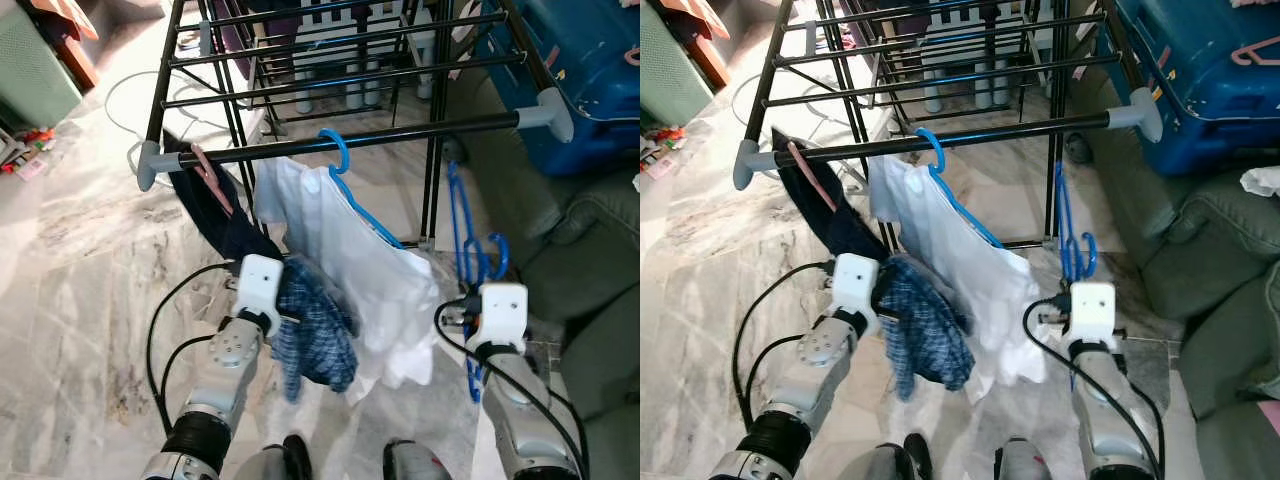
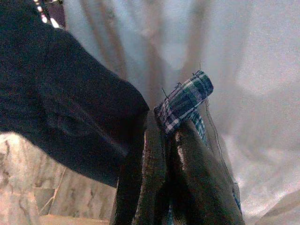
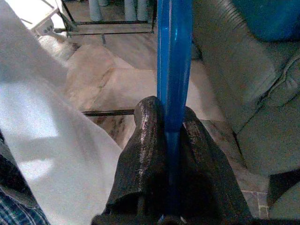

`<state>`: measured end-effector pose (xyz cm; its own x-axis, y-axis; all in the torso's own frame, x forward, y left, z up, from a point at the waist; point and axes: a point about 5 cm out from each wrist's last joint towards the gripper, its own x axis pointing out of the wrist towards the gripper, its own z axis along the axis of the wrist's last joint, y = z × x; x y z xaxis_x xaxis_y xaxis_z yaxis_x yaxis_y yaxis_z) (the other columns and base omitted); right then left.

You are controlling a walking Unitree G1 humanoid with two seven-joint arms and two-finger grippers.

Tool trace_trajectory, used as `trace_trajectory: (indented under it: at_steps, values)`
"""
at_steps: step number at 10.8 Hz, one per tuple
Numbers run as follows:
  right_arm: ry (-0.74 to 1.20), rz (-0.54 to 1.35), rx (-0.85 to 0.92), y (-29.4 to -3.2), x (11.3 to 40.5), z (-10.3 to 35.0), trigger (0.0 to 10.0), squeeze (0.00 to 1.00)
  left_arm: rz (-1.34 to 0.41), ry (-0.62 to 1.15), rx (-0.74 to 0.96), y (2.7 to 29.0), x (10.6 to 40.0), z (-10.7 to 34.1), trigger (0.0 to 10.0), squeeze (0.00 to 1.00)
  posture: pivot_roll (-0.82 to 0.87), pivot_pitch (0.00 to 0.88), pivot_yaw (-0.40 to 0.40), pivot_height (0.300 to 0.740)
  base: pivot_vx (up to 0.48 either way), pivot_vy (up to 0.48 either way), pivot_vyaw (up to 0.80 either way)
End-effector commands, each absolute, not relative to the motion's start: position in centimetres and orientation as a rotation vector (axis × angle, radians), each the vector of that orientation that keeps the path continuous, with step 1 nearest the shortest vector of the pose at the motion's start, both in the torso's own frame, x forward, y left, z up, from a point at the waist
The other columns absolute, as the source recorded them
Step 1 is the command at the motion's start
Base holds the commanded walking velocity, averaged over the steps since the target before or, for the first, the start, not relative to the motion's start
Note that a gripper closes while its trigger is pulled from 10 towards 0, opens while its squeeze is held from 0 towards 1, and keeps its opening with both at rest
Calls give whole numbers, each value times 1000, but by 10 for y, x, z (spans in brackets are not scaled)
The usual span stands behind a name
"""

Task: Hang hanger

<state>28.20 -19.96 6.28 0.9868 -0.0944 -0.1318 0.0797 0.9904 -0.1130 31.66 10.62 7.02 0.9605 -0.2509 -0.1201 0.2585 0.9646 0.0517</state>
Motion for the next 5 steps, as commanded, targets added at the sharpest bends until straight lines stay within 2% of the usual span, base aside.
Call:
trace_trajectory:
  at_steps: [1,5]
  values:
    - [152,-91,-92,-197,281,61,10000,0,-211,149,84,118,311,59,10000,0,-265,170,95,740,-292,0,0]
    - [204,-50,-84,-193,291,58,10000,0,-140,156,60,119,310,55,10000,0,-254,149,33,740,-367,0,0]
